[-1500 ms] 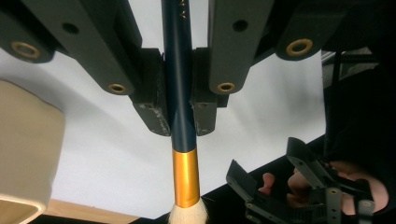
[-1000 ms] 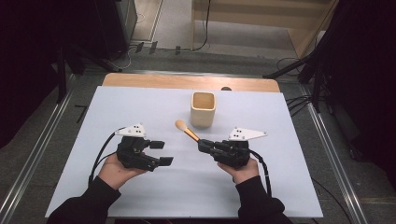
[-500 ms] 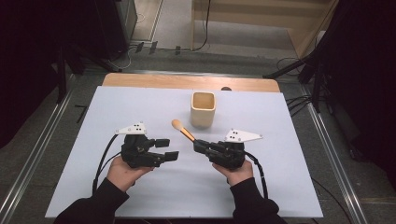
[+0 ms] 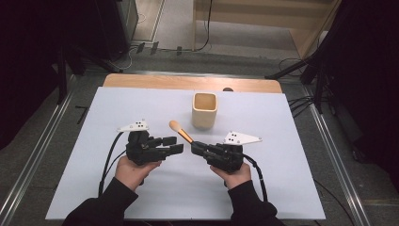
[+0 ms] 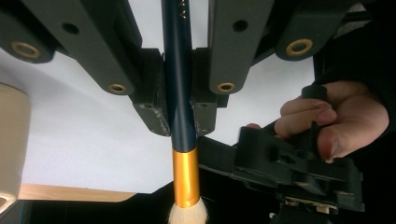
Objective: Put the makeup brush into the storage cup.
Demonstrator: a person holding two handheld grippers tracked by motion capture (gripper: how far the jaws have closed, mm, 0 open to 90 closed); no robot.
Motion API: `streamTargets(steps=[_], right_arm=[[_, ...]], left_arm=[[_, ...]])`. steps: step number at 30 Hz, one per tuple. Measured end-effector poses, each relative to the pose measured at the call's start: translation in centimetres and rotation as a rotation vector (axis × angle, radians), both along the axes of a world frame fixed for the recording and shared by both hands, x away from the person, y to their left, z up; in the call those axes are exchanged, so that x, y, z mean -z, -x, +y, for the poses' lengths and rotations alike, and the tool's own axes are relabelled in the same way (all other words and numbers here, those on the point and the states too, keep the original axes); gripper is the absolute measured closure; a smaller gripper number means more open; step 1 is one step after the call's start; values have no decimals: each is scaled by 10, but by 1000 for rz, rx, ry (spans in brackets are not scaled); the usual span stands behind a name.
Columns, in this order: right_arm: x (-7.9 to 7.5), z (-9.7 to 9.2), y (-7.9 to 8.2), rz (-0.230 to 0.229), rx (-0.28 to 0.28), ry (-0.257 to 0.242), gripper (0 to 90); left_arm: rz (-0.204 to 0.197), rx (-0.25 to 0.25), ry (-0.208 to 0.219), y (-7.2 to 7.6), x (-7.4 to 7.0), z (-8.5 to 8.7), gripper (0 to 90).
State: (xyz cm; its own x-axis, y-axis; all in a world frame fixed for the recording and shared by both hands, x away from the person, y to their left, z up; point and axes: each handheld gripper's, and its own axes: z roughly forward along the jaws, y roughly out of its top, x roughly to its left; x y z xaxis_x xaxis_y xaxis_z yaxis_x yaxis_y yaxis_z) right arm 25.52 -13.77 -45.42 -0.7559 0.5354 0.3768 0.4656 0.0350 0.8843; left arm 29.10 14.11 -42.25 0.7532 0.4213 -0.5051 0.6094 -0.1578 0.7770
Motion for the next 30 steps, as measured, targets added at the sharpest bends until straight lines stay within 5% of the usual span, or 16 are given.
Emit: streamTargets(steps=[21, 26, 30], right_arm=[[2, 12, 4, -5, -21, -11, 790], [5, 16, 3, 4, -28, -14, 789], [7, 18, 3, 16, -29, -4, 790]], left_arm=[[36, -43, 67, -4, 0, -3, 629], [91, -37, 120, -8, 4, 0, 669], [102, -32, 124, -9, 6, 1, 690]])
